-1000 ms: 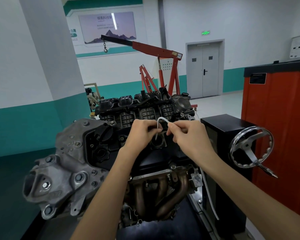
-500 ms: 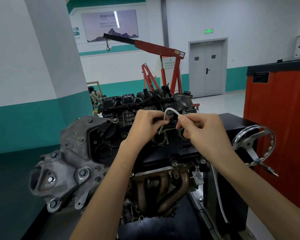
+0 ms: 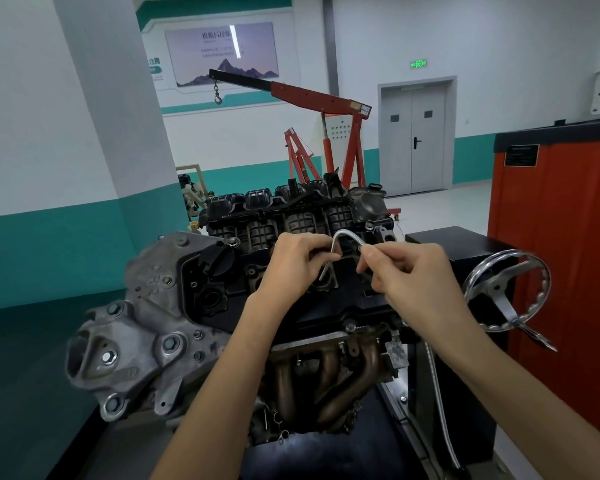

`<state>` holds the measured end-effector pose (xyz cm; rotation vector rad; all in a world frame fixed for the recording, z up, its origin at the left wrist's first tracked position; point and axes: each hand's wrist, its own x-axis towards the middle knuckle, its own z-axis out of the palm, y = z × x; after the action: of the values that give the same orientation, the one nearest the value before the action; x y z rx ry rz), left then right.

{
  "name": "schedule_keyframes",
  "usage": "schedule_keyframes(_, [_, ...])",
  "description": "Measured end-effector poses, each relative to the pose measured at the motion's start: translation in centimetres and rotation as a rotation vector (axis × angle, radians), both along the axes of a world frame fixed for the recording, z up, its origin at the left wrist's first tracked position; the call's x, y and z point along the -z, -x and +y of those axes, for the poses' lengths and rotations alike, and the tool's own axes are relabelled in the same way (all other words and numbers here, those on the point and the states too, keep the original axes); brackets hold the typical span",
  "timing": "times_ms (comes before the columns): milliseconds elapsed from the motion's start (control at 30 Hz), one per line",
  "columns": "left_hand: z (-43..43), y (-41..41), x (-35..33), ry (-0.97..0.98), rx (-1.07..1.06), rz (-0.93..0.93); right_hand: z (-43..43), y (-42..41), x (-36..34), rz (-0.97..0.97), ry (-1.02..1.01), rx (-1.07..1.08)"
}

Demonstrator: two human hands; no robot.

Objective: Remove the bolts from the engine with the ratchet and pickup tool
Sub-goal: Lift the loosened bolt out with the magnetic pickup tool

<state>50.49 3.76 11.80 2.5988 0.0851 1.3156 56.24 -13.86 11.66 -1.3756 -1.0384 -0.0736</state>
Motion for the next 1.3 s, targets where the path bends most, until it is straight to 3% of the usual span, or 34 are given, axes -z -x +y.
schedule_keyframes(800, [3.5, -2.0, 3.9, 0.105, -0.075, 0.069, 5.2, -1.8, 3.8, -0.052, 0.134, 0.056])
schedule_keyframes(1300, [2.8, -1.7, 2.9, 0.053, -0.063, 0.036, 4.0, -1.4, 2.7, -0.051, 0.052, 0.057])
